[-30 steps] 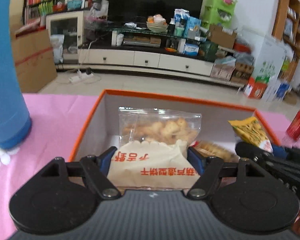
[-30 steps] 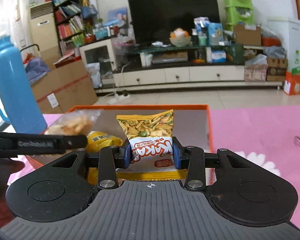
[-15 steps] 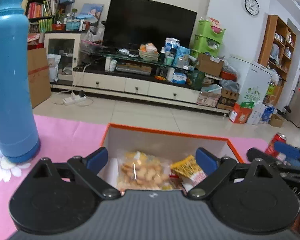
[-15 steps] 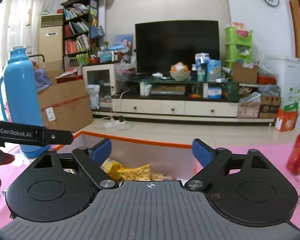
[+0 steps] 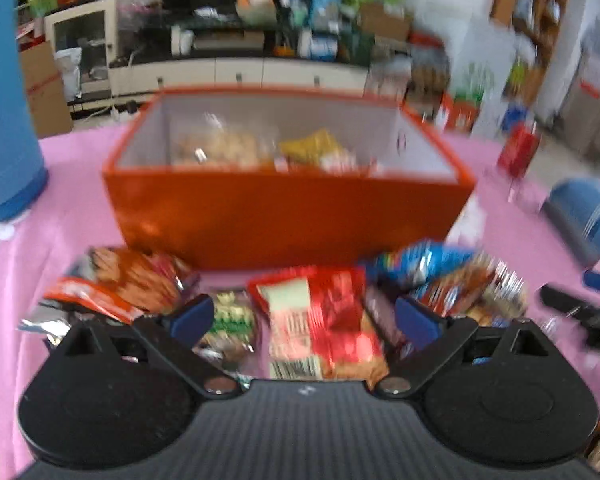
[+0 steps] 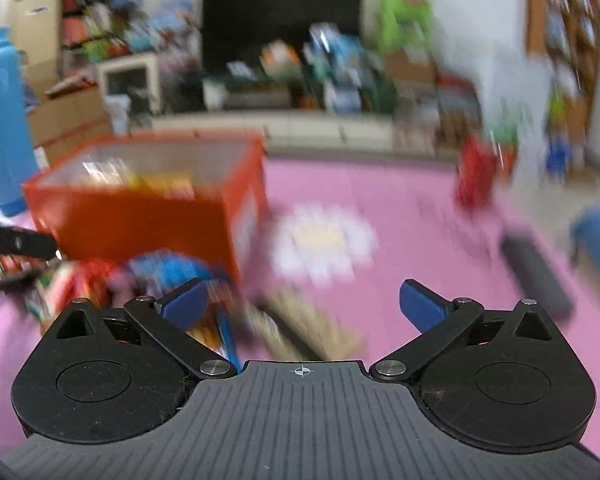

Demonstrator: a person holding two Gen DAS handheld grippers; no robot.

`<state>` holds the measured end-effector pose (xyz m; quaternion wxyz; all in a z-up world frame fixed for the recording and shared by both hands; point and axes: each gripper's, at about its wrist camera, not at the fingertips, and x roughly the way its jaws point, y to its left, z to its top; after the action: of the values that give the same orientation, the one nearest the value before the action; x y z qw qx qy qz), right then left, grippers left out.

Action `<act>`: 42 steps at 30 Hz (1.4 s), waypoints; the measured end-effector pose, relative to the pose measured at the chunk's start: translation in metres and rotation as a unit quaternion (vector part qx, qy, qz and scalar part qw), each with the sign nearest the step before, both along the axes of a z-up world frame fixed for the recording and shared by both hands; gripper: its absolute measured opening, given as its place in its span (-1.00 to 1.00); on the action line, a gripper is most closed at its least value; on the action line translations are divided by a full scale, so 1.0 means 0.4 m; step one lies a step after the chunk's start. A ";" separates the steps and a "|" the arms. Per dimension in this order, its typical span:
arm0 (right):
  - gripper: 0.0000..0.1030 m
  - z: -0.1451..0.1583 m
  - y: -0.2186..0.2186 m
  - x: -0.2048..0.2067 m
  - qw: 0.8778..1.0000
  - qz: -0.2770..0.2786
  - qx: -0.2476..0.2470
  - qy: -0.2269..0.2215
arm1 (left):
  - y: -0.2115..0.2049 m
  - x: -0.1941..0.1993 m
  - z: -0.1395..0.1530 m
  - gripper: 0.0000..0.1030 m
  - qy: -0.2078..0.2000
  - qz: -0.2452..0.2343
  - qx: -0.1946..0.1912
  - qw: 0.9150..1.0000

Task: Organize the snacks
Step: 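Grasp round cake packet with right gripper while left grasps red peanut bag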

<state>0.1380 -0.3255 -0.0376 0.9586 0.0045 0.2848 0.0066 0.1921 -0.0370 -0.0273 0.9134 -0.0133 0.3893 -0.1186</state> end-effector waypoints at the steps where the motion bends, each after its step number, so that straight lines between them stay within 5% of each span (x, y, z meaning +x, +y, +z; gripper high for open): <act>1: 0.79 -0.015 -0.027 -0.007 1.000 -0.004 0.022 0.010 | -0.013 0.006 -0.009 0.86 0.004 -0.004 0.008 1.000; 5: 0.79 -0.034 -0.121 -0.007 0.994 -0.036 0.103 0.020 | -0.056 0.045 -0.047 0.80 0.019 -0.001 0.037 0.999; 7: 0.79 -0.047 -0.146 0.004 0.991 -0.050 0.122 0.029 | -0.056 0.057 -0.066 0.63 0.020 0.002 0.039 0.999; 8: 0.79 -0.053 -0.160 0.011 0.989 -0.054 0.130 0.035 | -0.050 0.057 -0.063 0.38 0.018 0.003 0.033 0.999; 9: 0.79 -0.063 -0.163 0.008 0.989 -0.056 0.134 0.038 | -0.043 0.057 -0.054 0.21 0.020 -0.003 0.025 0.999; 15: 0.79 -0.074 -0.205 0.028 0.988 -0.073 0.130 0.048 | 0.003 -0.047 -0.057 0.07 0.048 -0.012 0.000 0.999; 21: 0.79 -0.081 -0.181 0.028 0.990 -0.045 0.117 0.065 | 0.021 -0.190 -0.079 0.21 0.043 -0.014 0.030 0.999; 26: 0.77 -0.095 -0.091 0.028 0.997 0.001 0.045 0.069 | 0.017 -0.205 -0.079 0.35 0.037 -0.019 0.033 0.999; 28: 0.61 -0.107 -0.076 0.038 0.997 0.011 0.031 0.065 | 0.023 -0.206 -0.080 0.36 0.036 -0.016 0.026 0.999; 38: 0.73 -0.132 -0.026 -0.068 0.983 0.069 0.132 0.106 | 0.111 -0.215 -0.067 0.47 0.023 -0.007 -0.033 0.999; 42: 0.70 -0.124 0.024 -0.133 0.984 0.073 0.121 0.107 | 0.135 -0.217 -0.063 0.58 0.022 0.000 -0.045 0.999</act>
<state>0.0847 -0.3158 -0.0871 0.9120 0.1000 0.3823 0.1101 0.1051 0.0171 -0.0526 0.9031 -0.0574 0.4034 -0.1356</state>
